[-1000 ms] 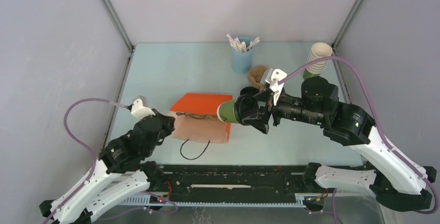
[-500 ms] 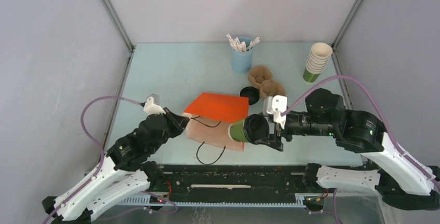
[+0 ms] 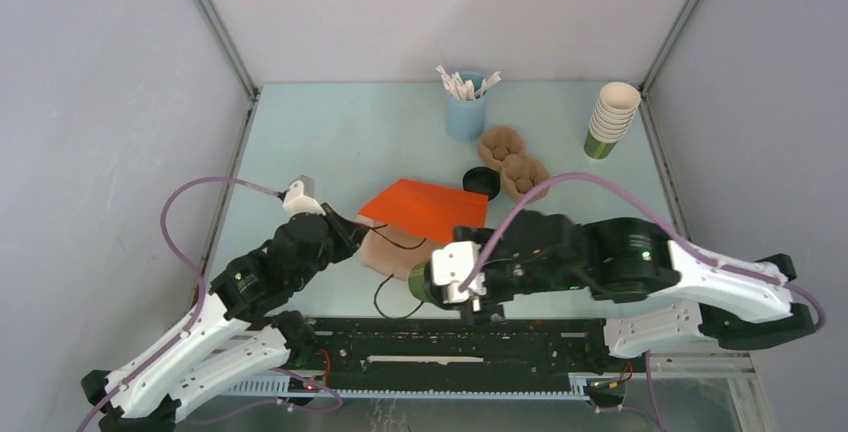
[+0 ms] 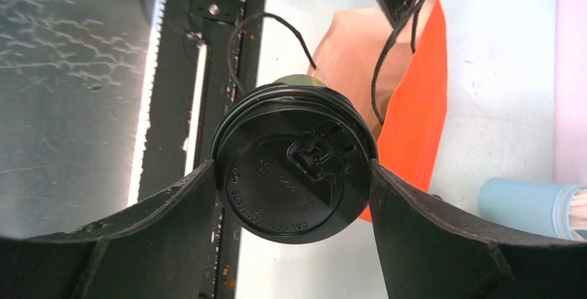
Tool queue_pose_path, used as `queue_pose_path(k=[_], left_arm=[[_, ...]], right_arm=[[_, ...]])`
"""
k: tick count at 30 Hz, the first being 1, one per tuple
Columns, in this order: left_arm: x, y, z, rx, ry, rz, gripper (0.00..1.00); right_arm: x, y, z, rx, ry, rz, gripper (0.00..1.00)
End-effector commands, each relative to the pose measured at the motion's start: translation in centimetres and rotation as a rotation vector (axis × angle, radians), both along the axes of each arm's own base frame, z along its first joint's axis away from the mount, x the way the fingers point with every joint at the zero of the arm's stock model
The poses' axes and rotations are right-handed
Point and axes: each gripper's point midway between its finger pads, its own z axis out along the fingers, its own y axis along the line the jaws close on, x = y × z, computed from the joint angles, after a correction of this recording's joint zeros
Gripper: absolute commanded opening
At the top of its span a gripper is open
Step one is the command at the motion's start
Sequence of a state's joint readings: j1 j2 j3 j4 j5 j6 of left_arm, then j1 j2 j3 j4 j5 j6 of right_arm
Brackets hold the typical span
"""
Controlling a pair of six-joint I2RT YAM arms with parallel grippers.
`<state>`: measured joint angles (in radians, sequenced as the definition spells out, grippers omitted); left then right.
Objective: Pack the takeout coffee
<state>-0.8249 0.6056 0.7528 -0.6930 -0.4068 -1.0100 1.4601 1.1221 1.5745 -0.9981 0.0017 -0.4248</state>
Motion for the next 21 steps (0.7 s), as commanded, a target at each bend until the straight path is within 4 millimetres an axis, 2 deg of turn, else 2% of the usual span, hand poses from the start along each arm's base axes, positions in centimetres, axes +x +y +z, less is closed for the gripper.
queue_pose_path(k=[1,8,11,15,21], left_arm=[[0.0,0.1,2.9,-0.013,-0.054,-0.011,0.00],[0.2,0.5,3.4,0.000,-0.070,0.004,0.00],[0.2,0.9,3.1,0.018,-0.069,0.014,0.00],[0.3,1.1,2.8,0.013,-0.094,0.023,0.00],[1.4,0.6,3.2,0.002,-0.169,0.025,0.00]], right_arm=[[2.1,1.5,0.4,-0.001,-0.103,-0.131,0.55],[4.5,4.1,-2.2,-0.149,-0.325,-0.213,0.55],[6.5,4.0,-3.7,-0.245,-0.414,-0.262,0.55],[8.6,2.9,-5.5,-0.305,-0.451,-0.302,0.56],[10.5,2.5,-7.0,-0.249,-0.451,-0.223,0.55]])
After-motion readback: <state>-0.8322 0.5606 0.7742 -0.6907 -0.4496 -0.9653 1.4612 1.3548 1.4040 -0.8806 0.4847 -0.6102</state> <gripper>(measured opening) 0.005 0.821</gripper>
